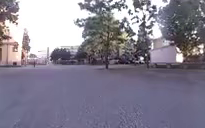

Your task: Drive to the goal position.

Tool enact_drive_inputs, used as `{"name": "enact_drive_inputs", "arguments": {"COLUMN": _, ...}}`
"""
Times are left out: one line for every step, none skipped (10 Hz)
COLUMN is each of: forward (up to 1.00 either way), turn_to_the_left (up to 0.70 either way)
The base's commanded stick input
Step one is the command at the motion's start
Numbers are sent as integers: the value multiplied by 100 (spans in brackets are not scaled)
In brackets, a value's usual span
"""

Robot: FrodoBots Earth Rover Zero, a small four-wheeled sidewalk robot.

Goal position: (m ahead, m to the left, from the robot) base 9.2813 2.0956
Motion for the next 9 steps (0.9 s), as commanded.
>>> {"name": "enact_drive_inputs", "arguments": {"forward": 70, "turn_to_the_left": 0}}
{"name": "enact_drive_inputs", "arguments": {"forward": 70, "turn_to_the_left": 0}}
{"name": "enact_drive_inputs", "arguments": {"forward": 70, "turn_to_the_left": 0}}
{"name": "enact_drive_inputs", "arguments": {"forward": 70, "turn_to_the_left": 0}}
{"name": "enact_drive_inputs", "arguments": {"forward": 70, "turn_to_the_left": 0}}
{"name": "enact_drive_inputs", "arguments": {"forward": 70, "turn_to_the_left": 0}}
{"name": "enact_drive_inputs", "arguments": {"forward": 70, "turn_to_the_left": 0}}
{"name": "enact_drive_inputs", "arguments": {"forward": 70, "turn_to_the_left": 0}}
{"name": "enact_drive_inputs", "arguments": {"forward": 70, "turn_to_the_left": 0}}
